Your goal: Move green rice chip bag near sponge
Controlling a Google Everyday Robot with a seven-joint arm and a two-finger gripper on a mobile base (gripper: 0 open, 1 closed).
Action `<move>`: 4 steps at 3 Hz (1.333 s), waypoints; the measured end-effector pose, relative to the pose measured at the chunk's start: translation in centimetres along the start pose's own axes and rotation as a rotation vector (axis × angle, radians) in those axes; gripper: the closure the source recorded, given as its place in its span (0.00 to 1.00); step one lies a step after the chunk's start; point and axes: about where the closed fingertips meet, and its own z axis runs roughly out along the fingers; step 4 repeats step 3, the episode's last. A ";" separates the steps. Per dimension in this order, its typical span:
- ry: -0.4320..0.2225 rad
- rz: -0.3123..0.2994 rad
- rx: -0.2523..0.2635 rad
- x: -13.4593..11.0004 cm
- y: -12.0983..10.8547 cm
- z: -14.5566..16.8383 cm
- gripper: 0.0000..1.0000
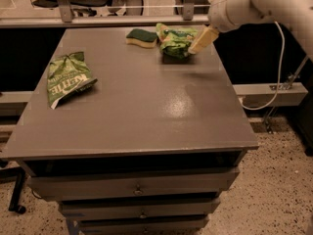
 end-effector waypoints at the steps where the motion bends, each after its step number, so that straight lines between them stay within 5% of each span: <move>1: -0.052 0.134 -0.040 1.1 0.3 -2.0 0.00; 2: -0.178 0.327 -0.071 3.3 1.4 -5.9 0.00; 4: -0.210 0.365 -0.070 3.3 1.3 -6.9 0.00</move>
Offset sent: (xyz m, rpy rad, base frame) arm -0.0886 -0.1117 0.0186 0.6517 0.2711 -0.0031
